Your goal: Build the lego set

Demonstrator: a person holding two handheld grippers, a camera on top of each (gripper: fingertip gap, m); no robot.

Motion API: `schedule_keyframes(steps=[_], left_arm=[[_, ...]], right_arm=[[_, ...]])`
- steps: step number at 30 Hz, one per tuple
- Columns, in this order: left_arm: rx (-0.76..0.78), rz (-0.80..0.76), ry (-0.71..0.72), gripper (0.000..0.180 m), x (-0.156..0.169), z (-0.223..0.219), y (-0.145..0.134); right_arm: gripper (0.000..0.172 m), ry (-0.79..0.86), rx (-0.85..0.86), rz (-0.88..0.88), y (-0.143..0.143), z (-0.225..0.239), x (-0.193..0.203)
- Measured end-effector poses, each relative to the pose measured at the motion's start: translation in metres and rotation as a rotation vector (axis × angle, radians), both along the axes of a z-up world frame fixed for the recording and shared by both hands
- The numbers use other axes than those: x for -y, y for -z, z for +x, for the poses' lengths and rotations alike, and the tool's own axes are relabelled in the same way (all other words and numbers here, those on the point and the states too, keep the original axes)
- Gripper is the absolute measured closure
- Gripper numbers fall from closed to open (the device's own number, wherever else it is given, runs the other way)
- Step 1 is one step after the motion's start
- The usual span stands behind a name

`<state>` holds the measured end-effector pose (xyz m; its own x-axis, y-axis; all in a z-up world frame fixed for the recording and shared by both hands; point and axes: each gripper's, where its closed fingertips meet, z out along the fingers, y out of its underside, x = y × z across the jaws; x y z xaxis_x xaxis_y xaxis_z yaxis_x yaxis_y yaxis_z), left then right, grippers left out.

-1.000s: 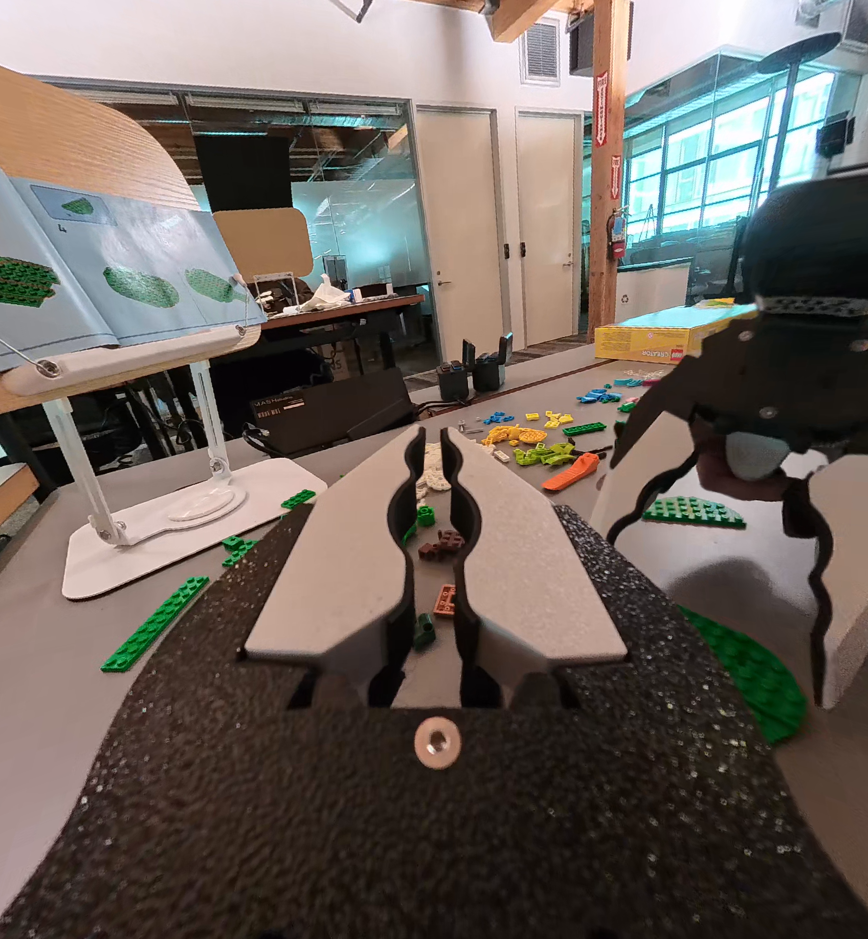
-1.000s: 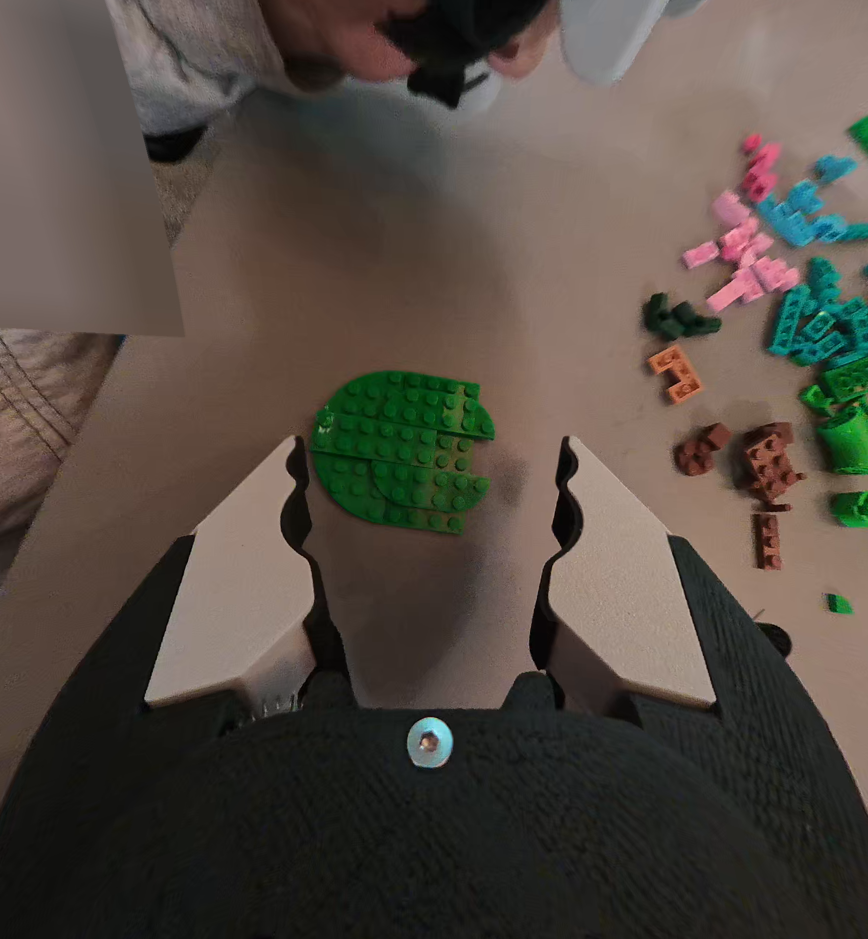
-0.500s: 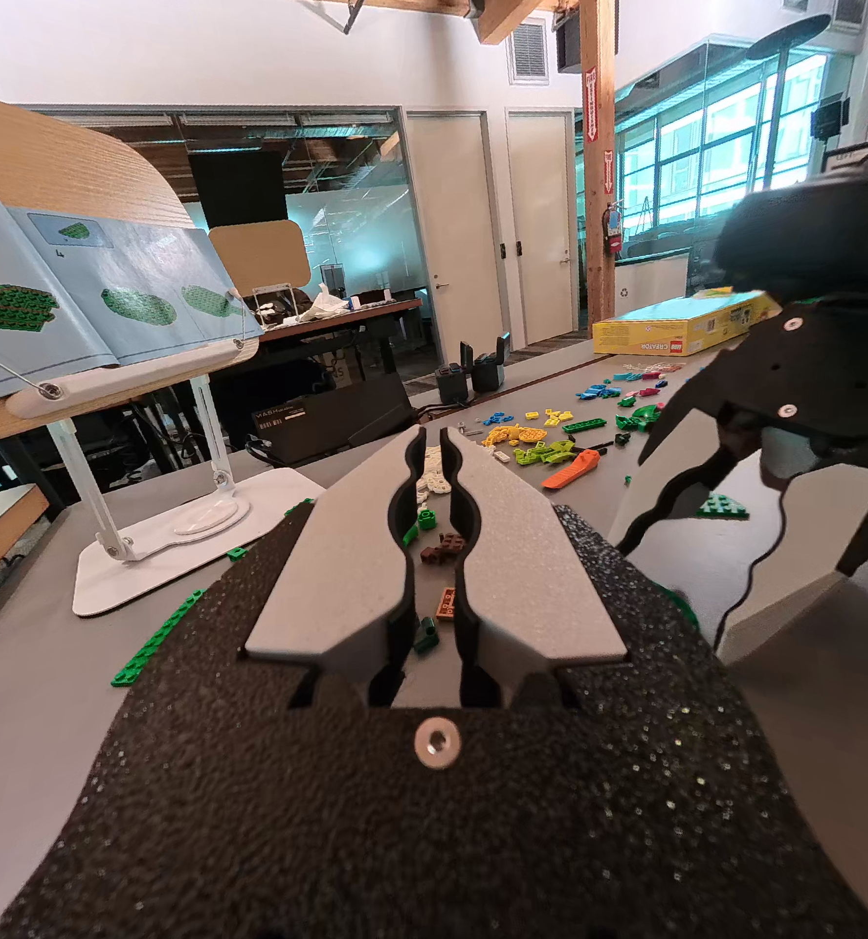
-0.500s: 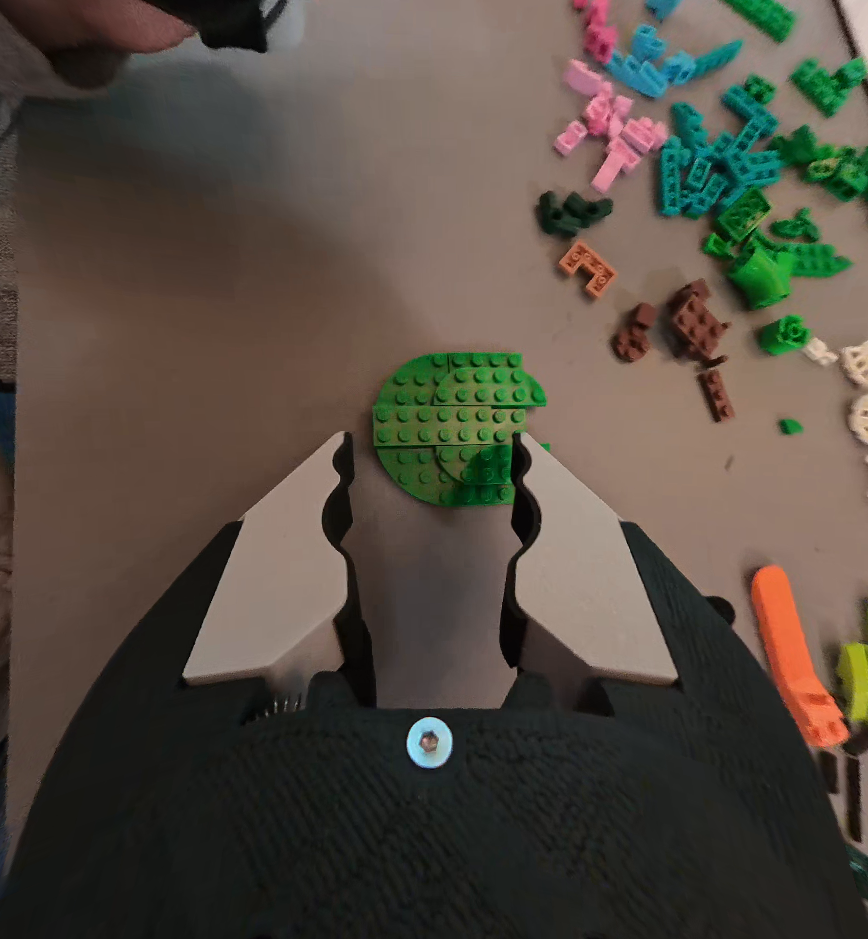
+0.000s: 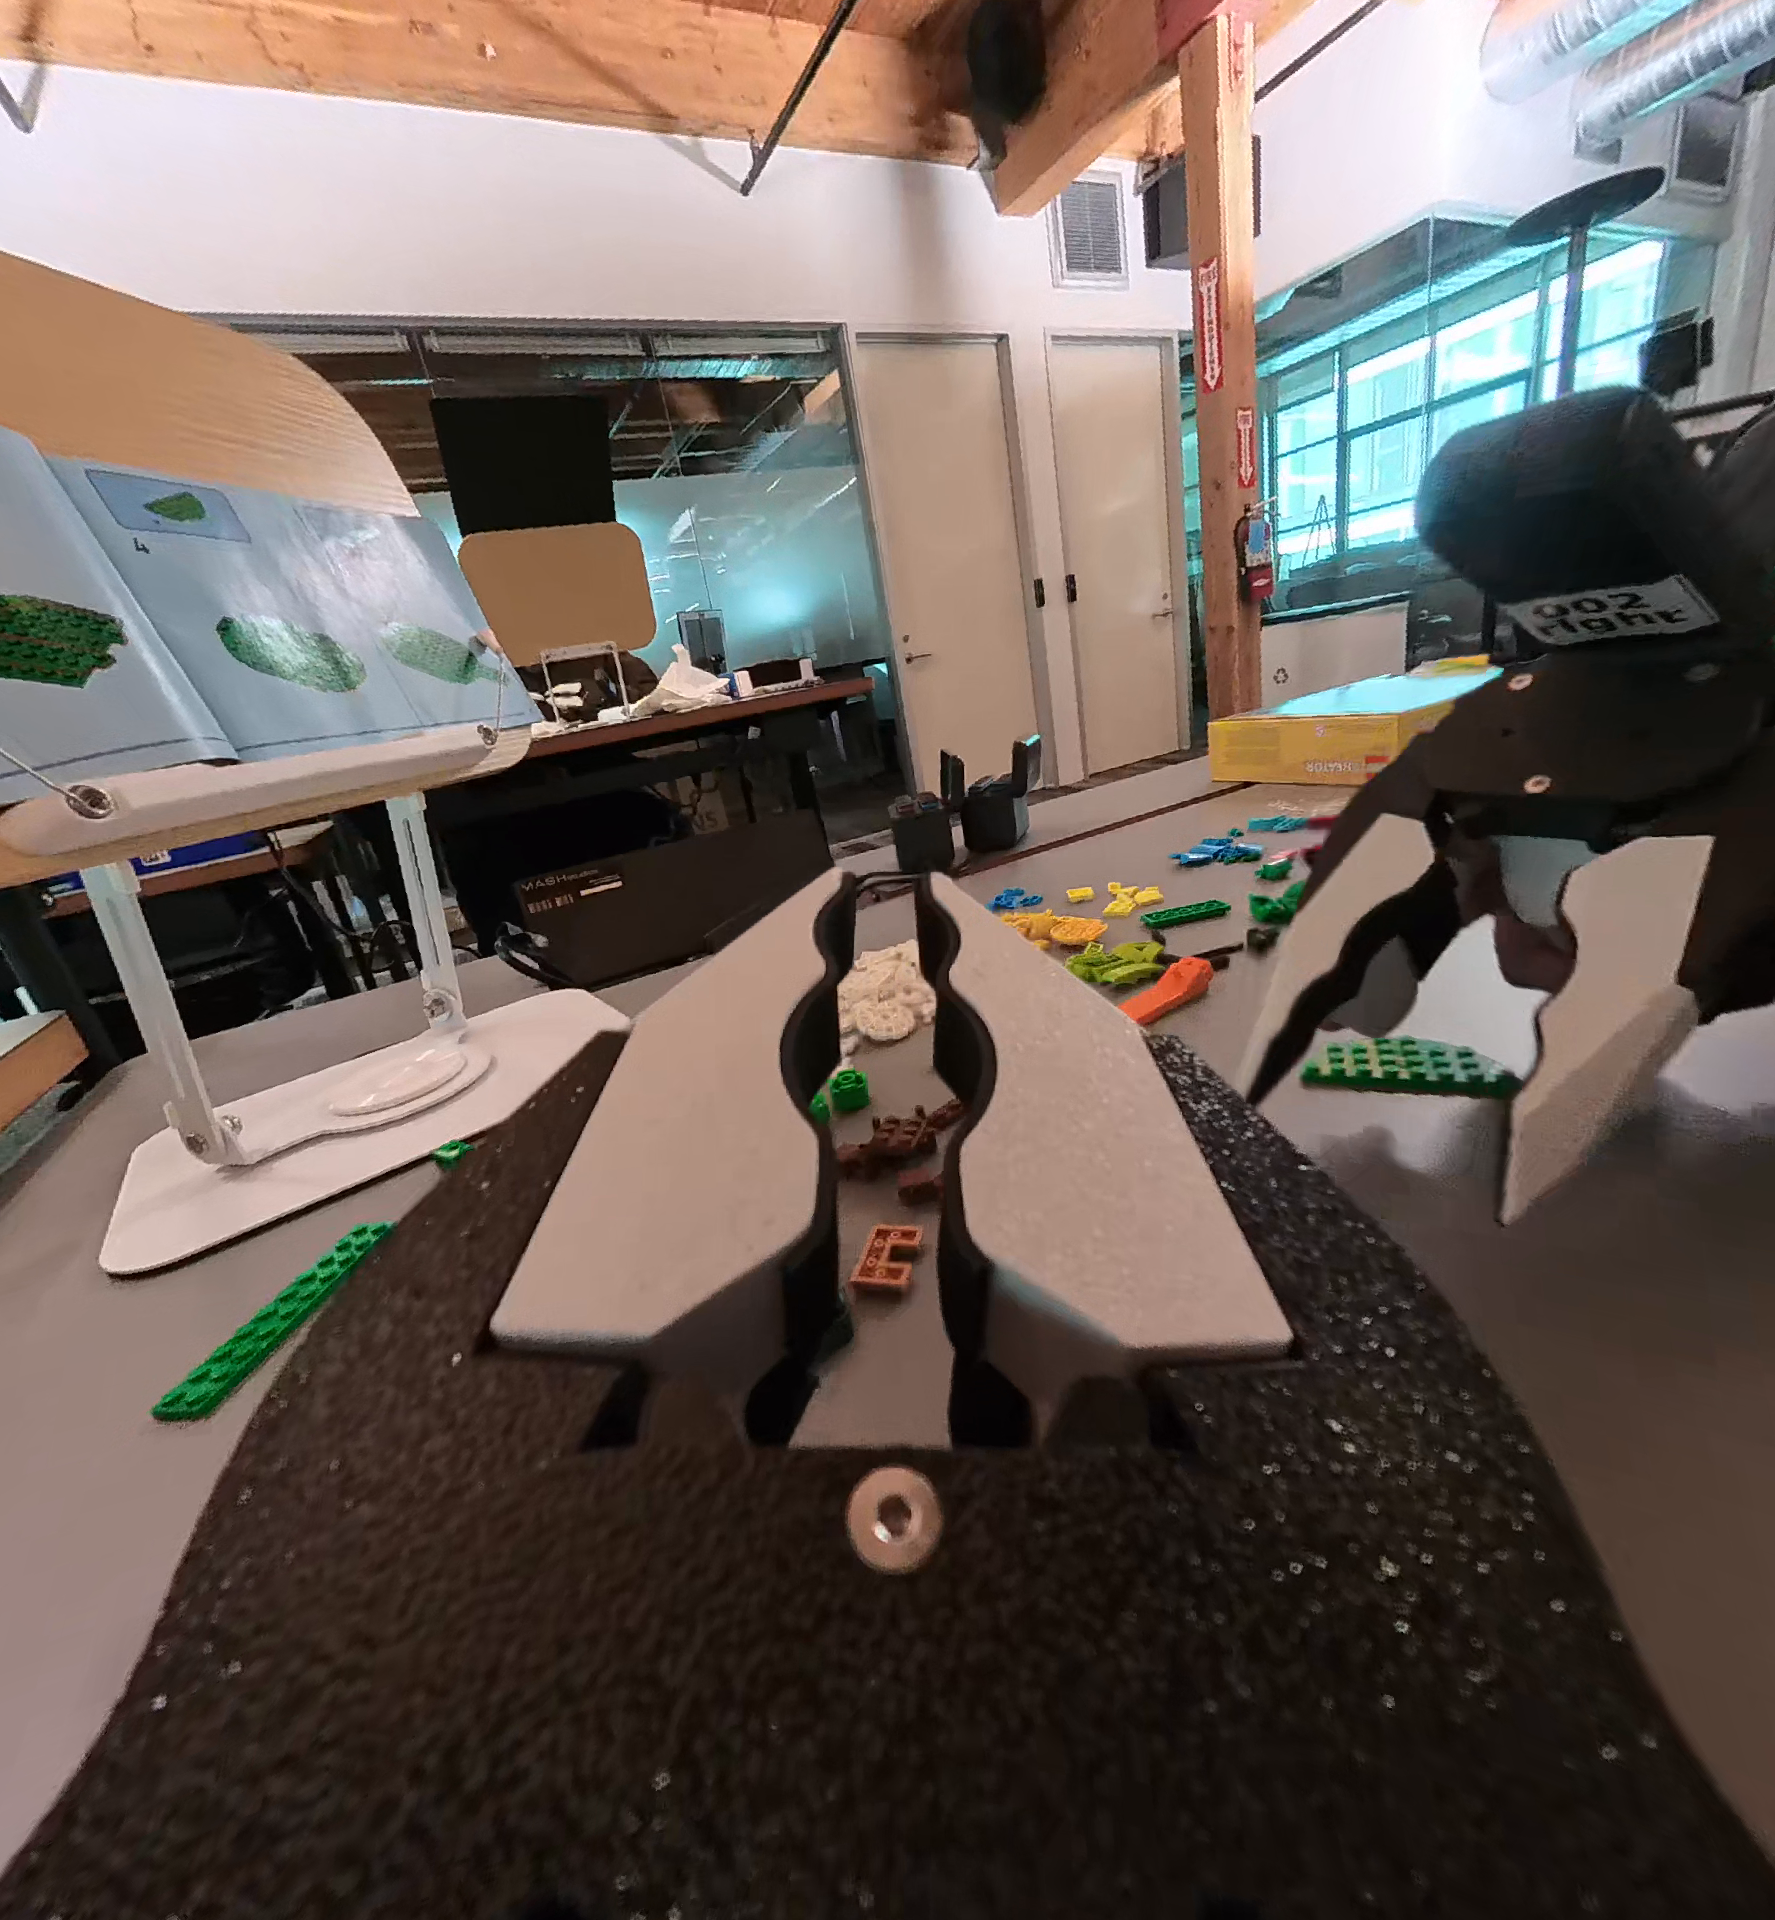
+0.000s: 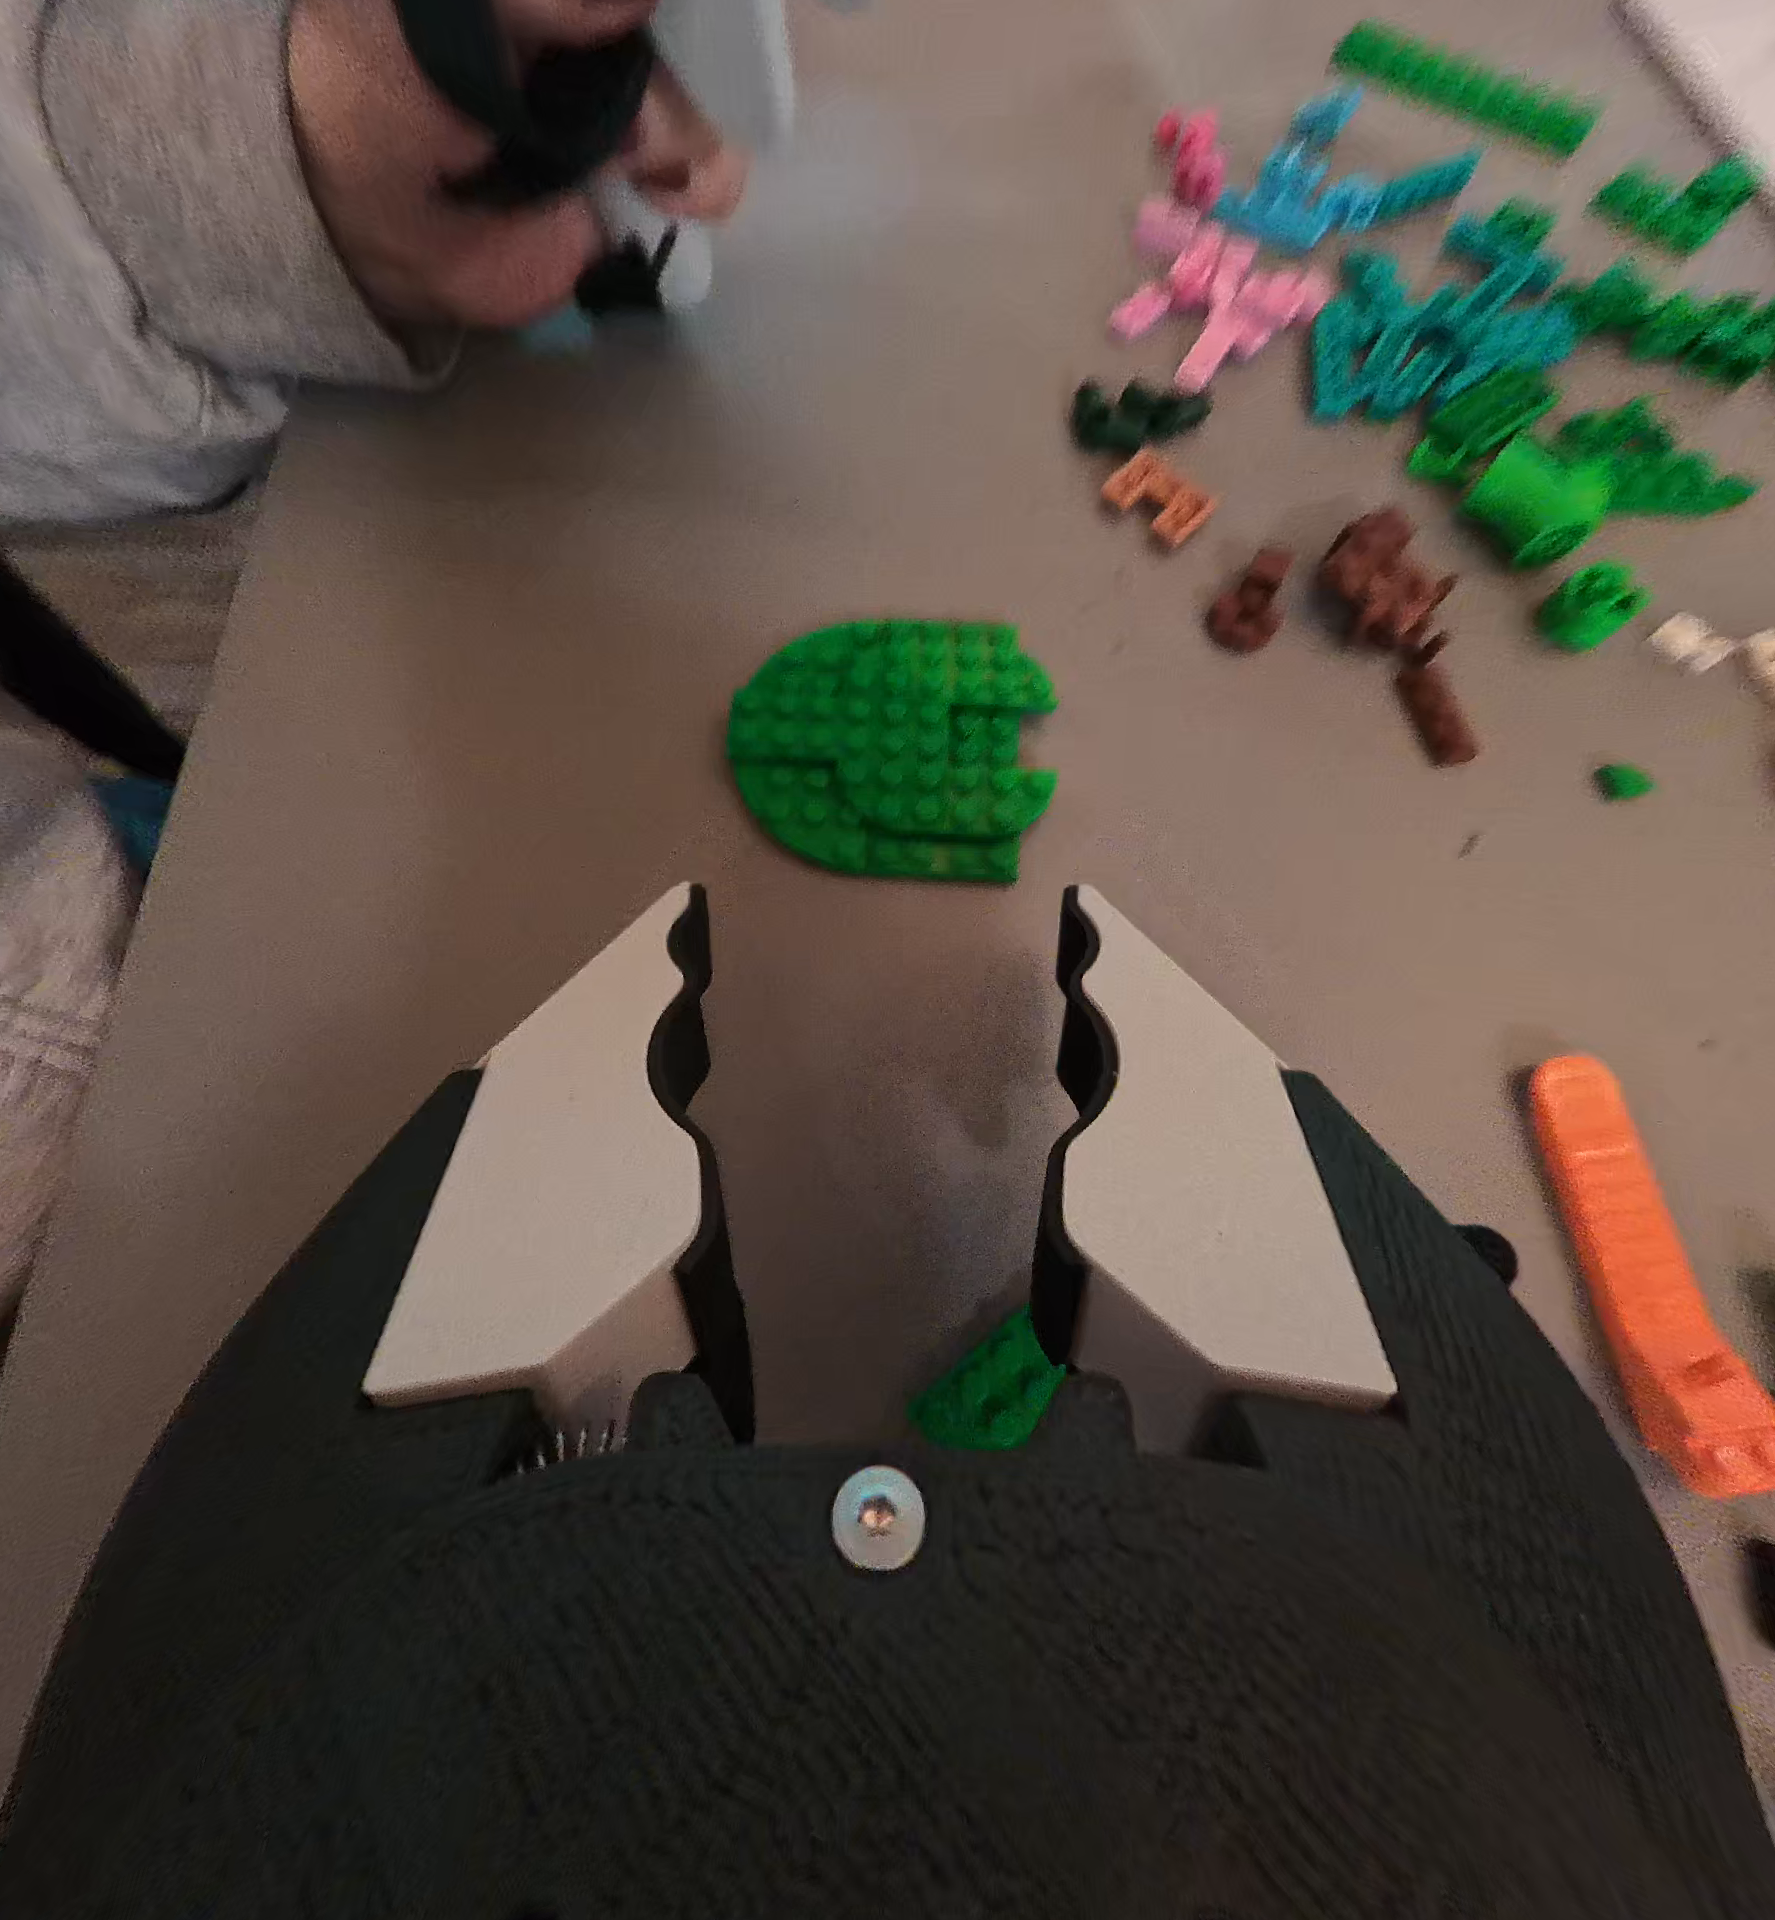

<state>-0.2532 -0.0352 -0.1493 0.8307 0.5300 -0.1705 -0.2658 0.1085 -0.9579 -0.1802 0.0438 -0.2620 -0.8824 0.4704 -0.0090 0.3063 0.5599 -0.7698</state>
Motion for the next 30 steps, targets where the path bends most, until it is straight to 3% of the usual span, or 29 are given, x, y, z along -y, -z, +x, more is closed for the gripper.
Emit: schedule_keyframes(steps=[10, 20, 26, 30], left_arm=[[-0.011, -0.065, -0.005, 0.172, -0.007, 0.0, 0.008], [-0.07, -0.142, -0.004, 0.18, -0.017, 0.003, 0.013], [-0.085, -0.15, -0.02, 0.18, -0.018, 0.001, 0.013], [-0.091, -0.154, -0.033, 0.18, -0.017, 0.0, 0.013]], right_arm=[[0.097, 0.06, 0.108, -0.122, -0.002, -0.011, 0.016], [0.099, 0.107, 0.132, -0.025, 0.01, -0.022, 0.017], [0.102, 0.023, 0.159, -0.022, 0.009, -0.004, 0.024], [0.108, -0.135, 0.205, -0.018, 0.007, 0.027, 0.038]])
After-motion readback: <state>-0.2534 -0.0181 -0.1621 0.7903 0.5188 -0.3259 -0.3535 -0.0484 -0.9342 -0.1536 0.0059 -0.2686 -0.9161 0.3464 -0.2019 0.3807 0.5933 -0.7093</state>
